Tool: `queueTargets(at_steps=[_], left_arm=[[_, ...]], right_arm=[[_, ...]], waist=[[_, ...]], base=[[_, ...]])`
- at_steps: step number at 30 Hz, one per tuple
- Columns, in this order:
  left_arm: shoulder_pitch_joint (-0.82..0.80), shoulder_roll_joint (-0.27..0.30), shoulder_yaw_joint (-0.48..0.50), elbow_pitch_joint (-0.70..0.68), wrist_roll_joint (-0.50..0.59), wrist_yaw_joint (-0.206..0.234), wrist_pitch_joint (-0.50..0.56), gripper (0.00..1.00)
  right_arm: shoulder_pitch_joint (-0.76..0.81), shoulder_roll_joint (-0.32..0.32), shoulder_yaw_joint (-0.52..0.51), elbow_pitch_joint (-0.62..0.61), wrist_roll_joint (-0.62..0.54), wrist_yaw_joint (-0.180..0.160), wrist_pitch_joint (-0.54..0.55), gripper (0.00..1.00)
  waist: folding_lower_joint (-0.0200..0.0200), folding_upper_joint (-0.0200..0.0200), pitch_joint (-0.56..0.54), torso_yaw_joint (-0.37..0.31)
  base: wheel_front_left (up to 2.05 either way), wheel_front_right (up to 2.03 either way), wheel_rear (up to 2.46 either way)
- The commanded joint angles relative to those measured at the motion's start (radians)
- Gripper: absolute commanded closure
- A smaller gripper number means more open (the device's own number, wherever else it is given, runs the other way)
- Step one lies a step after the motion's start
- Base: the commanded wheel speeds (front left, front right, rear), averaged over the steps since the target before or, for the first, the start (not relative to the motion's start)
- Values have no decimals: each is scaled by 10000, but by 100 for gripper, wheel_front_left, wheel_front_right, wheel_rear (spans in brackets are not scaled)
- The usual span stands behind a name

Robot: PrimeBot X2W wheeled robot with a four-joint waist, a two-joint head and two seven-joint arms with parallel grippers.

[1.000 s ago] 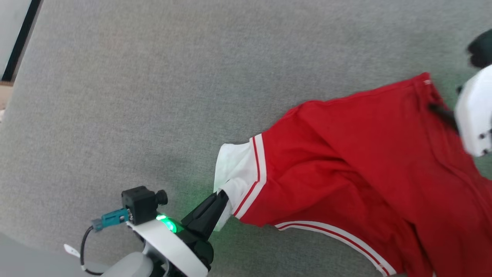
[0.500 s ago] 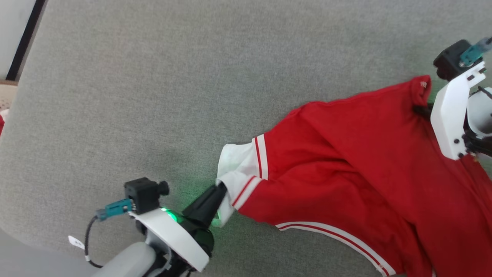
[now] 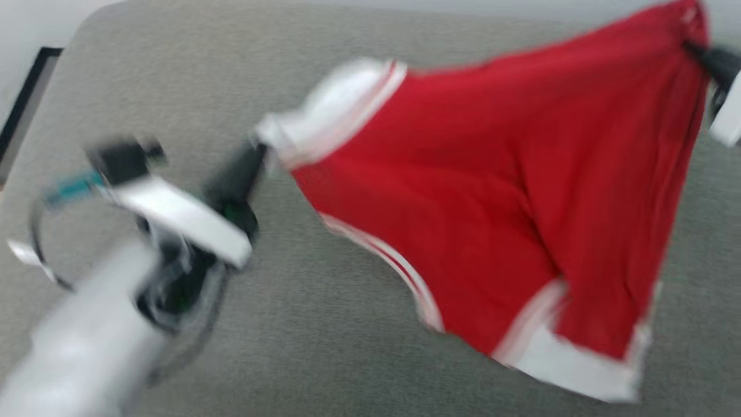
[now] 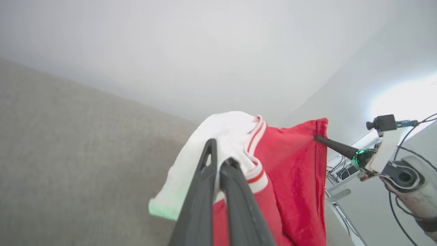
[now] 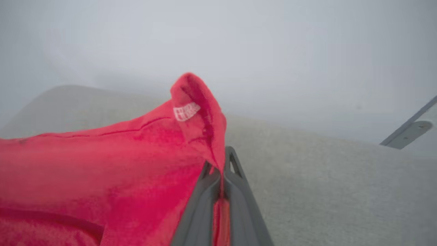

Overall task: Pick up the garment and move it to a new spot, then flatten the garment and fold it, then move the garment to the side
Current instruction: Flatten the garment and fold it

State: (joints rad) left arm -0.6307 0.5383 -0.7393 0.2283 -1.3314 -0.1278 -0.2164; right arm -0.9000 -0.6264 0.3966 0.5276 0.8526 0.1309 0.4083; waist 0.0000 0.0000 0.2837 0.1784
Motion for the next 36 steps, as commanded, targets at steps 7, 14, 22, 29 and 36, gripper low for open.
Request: queueTargets(at_steps=[7,14,22,29,36], left_arm=[[-4189,-511,905,2754,-203,-31,533,100],[-8178,-818,1795,5279,89,27,178,100],[-9718,-1405,1591,6053,98,-3,96,100],[-7309,-1428,1152,4973,-883,-9,86,100],[-4044,-855,474,2435,-1601,-12,51,100]], right_arm=[[-2327,581,-1348,1277,-553,-7,-1054,100],[-5066,1343,-2012,2698,-2007,-28,-2638,100],[-6398,1825,-2276,4484,-2986,-27,-3828,100],[-5180,2038,-1698,5116,-2648,-25,-3884,100],[-2659,1590,-520,4096,-1744,-11,-3783,100]], waist=[[0,0,767,-862],[0,0,1546,-1656],[0,0,1719,-1801],[0,0,1724,-1657],[0,0,1303,-1493]], base=[[0,0,0],[0,0,0],[0,0,0],[0,0,0],[0,0,0]])
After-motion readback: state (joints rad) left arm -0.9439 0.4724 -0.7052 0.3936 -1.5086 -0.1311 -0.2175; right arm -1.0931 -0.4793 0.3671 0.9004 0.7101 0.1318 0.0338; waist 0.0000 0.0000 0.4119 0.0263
